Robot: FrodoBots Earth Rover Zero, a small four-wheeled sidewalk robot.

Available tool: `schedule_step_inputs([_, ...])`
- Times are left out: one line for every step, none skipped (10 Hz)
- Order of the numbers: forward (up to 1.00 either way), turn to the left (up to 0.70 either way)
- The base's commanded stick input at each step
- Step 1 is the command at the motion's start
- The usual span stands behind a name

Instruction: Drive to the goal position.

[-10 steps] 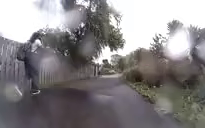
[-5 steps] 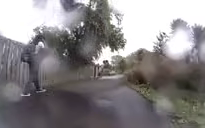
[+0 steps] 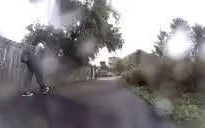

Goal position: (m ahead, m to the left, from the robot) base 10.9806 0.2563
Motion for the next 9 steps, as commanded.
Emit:
schedule_step_inputs([0.85,0.0])
schedule_step_inputs([0.85,0.0])
schedule_step_inputs([0.85,0.0])
schedule_step_inputs([0.85,0.0])
schedule_step_inputs([0.85,0.0])
schedule_step_inputs([0.85,0.0])
schedule_step_inputs([0.85,0.0])
schedule_step_inputs([0.85,0.0])
schedule_step_inputs([0.85,0.0])
